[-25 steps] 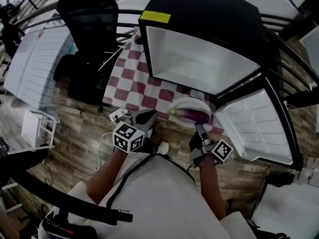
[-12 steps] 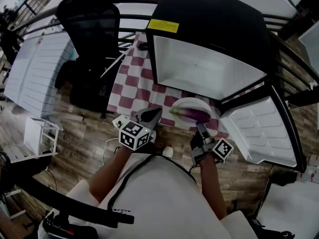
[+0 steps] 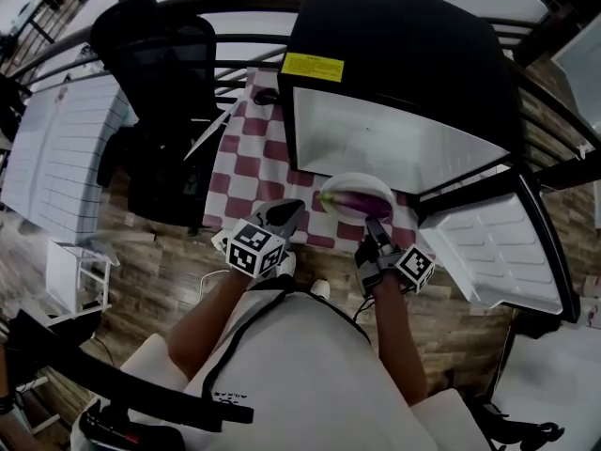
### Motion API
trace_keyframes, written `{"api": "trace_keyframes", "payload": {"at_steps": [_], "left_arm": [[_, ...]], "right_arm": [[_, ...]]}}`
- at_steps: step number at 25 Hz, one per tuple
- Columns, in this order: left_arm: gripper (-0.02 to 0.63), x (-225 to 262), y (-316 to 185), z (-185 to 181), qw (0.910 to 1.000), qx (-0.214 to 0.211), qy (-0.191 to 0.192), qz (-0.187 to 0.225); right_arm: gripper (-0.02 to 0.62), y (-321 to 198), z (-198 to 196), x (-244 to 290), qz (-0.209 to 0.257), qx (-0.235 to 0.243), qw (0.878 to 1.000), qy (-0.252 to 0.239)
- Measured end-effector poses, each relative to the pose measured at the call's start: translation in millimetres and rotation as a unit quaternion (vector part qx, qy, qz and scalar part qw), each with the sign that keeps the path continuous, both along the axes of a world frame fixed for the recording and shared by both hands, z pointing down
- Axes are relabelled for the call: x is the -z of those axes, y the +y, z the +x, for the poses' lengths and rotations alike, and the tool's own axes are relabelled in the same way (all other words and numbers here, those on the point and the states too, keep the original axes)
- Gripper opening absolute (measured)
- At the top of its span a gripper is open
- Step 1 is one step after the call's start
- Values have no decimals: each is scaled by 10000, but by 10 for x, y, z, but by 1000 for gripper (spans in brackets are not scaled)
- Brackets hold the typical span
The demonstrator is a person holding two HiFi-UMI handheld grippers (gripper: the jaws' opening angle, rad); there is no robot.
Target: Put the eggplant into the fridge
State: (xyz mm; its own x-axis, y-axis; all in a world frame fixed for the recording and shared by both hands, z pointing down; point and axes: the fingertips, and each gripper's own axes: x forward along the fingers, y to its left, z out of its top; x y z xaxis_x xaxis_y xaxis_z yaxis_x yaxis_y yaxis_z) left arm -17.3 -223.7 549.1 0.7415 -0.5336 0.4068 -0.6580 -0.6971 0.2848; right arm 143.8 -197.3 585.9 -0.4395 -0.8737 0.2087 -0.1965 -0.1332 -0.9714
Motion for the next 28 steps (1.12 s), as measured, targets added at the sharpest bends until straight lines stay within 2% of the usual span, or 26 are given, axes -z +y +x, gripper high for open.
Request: {"api": "trace_keyframes", "payload": {"at_steps": [4, 15, 22, 28], "left_arm": [[6, -56, -149, -28, 10000, -16, -58, 8], [5, -216, -414, -52, 9997, -48, -258, 23], [5, -249, -494, 64, 9985, -268, -451, 152], [5, -346, -535, 127, 9974, -334, -617, 157]], "right_arm": [[34, -165, -46, -92, -37, -47, 9999, 113], [34, -646, -109, -474, -185, -510, 9985, 2], [34, -1017, -173, -609, -131, -405, 9990, 133], [37, -1176, -160, -691, -221, -494, 9984, 163]]}}
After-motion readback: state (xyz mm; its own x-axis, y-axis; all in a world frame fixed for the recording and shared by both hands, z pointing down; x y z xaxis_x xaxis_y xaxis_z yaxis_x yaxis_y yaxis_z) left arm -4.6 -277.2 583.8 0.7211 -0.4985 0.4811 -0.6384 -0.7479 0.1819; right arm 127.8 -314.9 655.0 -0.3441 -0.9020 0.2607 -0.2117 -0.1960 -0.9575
